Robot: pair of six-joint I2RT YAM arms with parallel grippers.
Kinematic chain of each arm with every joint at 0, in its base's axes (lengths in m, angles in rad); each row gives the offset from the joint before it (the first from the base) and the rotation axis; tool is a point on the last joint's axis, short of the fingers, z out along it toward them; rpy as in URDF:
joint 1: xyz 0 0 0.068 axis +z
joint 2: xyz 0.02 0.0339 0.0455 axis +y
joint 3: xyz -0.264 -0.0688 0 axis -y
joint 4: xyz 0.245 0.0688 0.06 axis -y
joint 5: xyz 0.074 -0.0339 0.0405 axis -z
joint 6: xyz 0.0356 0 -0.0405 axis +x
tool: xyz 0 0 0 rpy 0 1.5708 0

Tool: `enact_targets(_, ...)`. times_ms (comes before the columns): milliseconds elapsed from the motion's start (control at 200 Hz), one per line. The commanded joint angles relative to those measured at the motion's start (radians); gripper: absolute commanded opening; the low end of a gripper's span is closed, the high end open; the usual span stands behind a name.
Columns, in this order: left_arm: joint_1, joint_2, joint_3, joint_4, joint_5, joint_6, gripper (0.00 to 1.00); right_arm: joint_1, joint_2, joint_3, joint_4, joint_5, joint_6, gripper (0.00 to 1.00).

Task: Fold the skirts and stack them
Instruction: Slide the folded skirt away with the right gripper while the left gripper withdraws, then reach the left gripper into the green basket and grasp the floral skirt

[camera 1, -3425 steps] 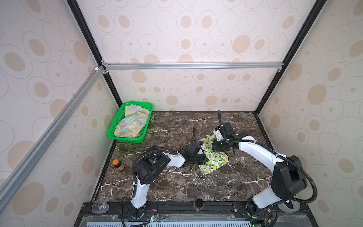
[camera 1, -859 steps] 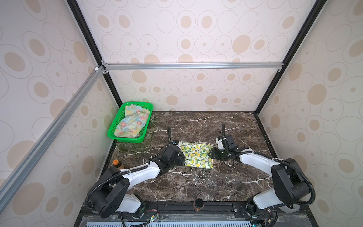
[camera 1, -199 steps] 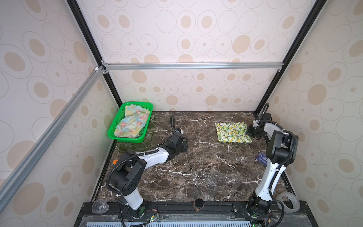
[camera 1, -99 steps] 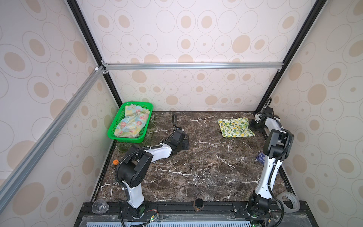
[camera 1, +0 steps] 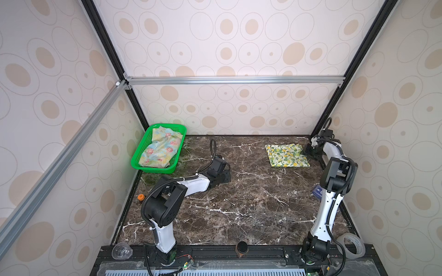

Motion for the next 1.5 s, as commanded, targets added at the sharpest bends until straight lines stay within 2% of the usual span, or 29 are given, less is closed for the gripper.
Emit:
enact_targets(0,0.01,-0.036,0.014,-0.017,-0.012,-0.022,0.22,-0.006,-0.099,-0.025,0.034,0.029,0.005,0.54)
enact_targets(220,0.094,-0.113,0.033,-0.055,-0.002,0.005,0.34,0.009,-0.358,-0.315,0.173,0.054,0.056,0.58)
enact_targets(280,0.132,-0.136,0.048,-0.076,0.004,0.033,0.42,0.036,-0.43,-0.401,0.211,0.055,0.064,0.6)
enact_targets(385,0.201,-0.178,0.076,-0.096,-0.001,0.085,0.49,0.108,-0.522,-0.5,0.233,0.099,0.078,0.61)
enact_targets(430,0.241,-0.197,0.088,-0.104,-0.011,0.103,0.53,0.144,-0.559,-0.54,0.248,0.118,0.086,0.61)
enact_targets(685,0.524,-0.193,0.286,-0.321,-0.063,0.19,0.55,0.32,-0.71,-0.71,0.305,0.1,0.15,0.61)
enact_targets(845,0.696,-0.167,0.323,-0.326,-0.016,0.178,0.58,0.397,-0.777,-0.772,0.321,0.056,0.188,0.6)
enact_targets(960,0.784,-0.092,0.393,-0.349,0.015,0.188,0.62,0.422,-0.828,-0.835,0.358,0.031,0.221,0.6)
enact_targets(1045,0.809,-0.025,0.448,-0.362,-0.003,0.207,0.66,0.432,-0.845,-0.859,0.368,0.023,0.235,0.6)
enact_targets(1220,0.823,0.092,0.541,-0.348,-0.075,0.22,0.66,0.436,-0.845,-0.84,0.329,0.027,0.22,0.59)
enact_targets(1496,0.839,0.304,0.738,-0.346,-0.103,0.261,0.65,0.438,-0.853,-0.819,0.283,0.05,0.194,0.59)
